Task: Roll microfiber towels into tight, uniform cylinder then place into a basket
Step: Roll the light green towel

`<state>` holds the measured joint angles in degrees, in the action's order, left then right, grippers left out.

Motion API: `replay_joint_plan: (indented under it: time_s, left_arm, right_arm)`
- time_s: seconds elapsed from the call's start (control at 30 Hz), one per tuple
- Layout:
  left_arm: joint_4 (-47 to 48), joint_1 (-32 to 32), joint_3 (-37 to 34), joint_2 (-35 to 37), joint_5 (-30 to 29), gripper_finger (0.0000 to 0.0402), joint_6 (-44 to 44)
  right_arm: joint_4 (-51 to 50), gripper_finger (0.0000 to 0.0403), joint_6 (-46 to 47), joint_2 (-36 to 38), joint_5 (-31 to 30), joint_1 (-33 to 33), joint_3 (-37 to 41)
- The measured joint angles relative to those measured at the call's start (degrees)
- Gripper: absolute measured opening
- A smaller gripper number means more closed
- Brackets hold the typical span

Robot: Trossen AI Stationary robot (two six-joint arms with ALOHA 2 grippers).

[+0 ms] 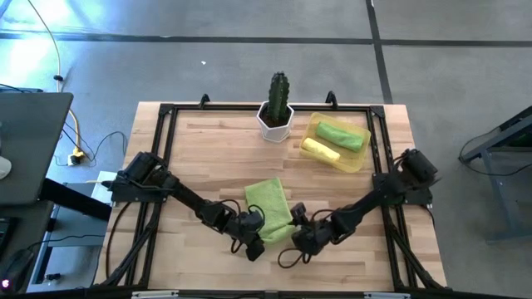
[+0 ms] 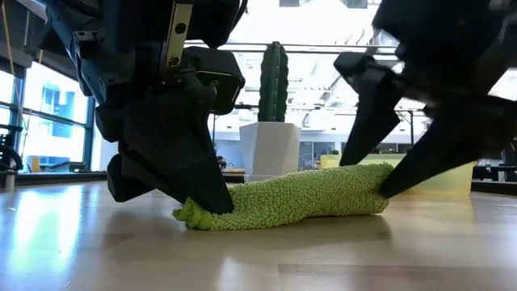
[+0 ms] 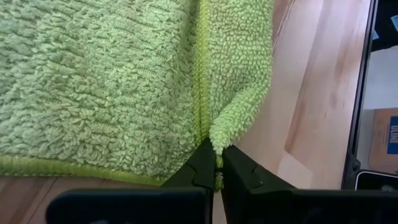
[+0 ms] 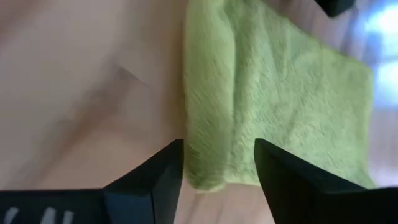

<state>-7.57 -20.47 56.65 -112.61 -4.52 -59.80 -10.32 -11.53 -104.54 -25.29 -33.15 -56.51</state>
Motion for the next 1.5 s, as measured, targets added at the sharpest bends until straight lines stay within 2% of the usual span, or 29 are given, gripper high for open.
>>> replay_joint_plan:
  time_s: [0.2,0.4,0.5,0.77,1.0,1.17,1.27,1.33,1.43,1.5]
  left_arm:
    - [0.0,0.0,0.0,0.0,0.0,0.0000,0.4]
    - [0.0,0.0,0.0,0.0,0.7,0.0000,0.4]
    - [-0.3,0.0,0.0,-0.1,1.5,0.0001,-1.4]
    - [-5.4,-0.8,0.0,2.3,1.5,0.0038,-0.2]
    - [-4.5,-3.5,0.0,5.6,2.5,0.0066,3.8]
    - [-3.4,-5.5,0.0,5.6,2.5,0.0071,7.7]
    - [-3.8,-6.5,1.0,5.6,-0.8,0.0072,13.5]
    - [-3.8,-7.2,1.6,5.6,-5.6,0.0072,18.7]
    - [-4.0,-8.3,2.4,5.6,-12.1,0.0072,27.1]
    - [-3.9,-8.8,2.5,5.7,-14.1,0.0072,31.0]
  right_arm:
    - [1.1,0.0142,0.0,-2.4,-1.5,0.1,0.0]
    - [1.3,0.0048,3.2,-2.0,-1.8,-0.6,0.0]
    - [0.9,0.0009,4.3,-2.0,1.9,-0.6,0.0]
    - [0.6,0.0003,18.9,-1.8,19.2,2.9,-0.1]
    - [1.8,0.0002,26.6,-1.9,33.7,8.2,-0.1]
    - [2.7,0.0001,33.0,-2.0,44.1,12.5,0.0]
    - [2.7,0.0001,37.5,-2.0,48.2,15.1,0.0]
    - [2.8,0.0001,40.1,-2.0,49.8,16.5,0.0]
    - [2.5,0.0000,43.2,-2.0,49.9,18.1,0.0]
    - [2.4,0.0000,44.5,-2.0,49.9,18.8,0.0]
